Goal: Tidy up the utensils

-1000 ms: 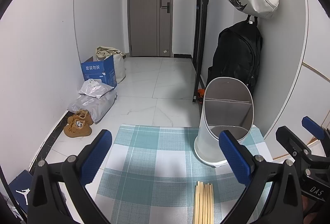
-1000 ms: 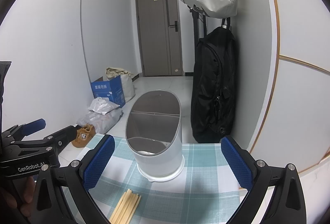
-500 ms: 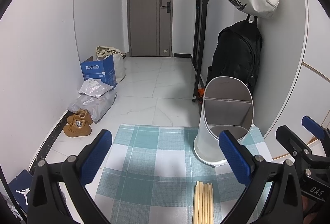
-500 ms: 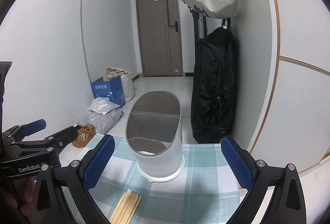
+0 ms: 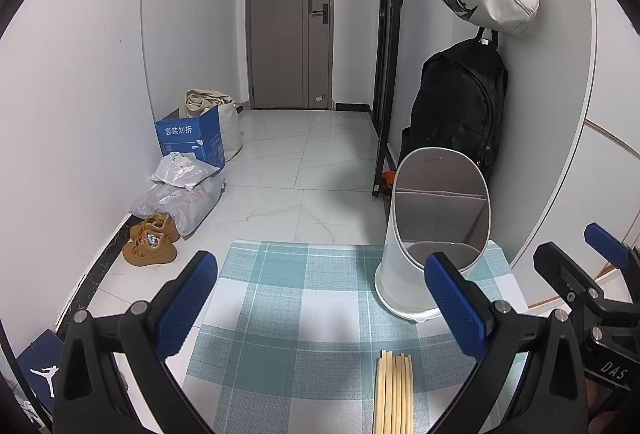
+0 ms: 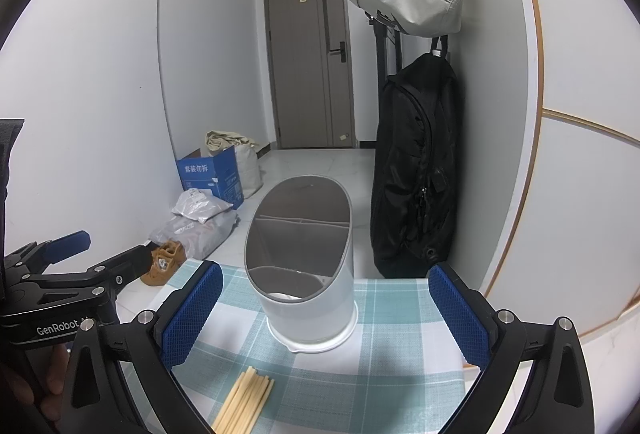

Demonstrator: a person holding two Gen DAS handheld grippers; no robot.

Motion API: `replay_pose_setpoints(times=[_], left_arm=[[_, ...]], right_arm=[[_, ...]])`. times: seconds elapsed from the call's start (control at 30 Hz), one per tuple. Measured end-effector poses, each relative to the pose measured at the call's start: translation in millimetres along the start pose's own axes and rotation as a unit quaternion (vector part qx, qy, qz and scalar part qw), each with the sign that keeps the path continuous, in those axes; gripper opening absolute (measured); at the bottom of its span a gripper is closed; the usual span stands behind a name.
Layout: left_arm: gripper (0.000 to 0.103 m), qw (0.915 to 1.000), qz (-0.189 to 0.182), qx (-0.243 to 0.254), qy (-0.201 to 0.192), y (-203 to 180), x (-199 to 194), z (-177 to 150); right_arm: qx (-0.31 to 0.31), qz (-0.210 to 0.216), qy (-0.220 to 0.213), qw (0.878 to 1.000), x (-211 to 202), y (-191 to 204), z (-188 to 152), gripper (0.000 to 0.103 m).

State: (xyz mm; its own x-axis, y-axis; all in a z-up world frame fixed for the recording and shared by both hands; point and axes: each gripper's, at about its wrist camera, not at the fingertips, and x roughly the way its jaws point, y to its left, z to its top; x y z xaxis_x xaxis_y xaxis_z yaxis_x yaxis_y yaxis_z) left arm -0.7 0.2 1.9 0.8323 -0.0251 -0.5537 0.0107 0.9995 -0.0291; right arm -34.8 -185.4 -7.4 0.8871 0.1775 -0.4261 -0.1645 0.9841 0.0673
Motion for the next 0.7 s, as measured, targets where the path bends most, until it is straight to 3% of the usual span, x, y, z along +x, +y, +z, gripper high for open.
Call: replay_pose_setpoints(times=[0.7], left_arm=[[0.101, 0.9999, -0.004, 0.006, 0.009, -2.0, 1.4, -3.5]], right_arm=[[-0.001, -0.004, 0.003, 1.0, 1.2, -0.9, 0.3, 0.103]])
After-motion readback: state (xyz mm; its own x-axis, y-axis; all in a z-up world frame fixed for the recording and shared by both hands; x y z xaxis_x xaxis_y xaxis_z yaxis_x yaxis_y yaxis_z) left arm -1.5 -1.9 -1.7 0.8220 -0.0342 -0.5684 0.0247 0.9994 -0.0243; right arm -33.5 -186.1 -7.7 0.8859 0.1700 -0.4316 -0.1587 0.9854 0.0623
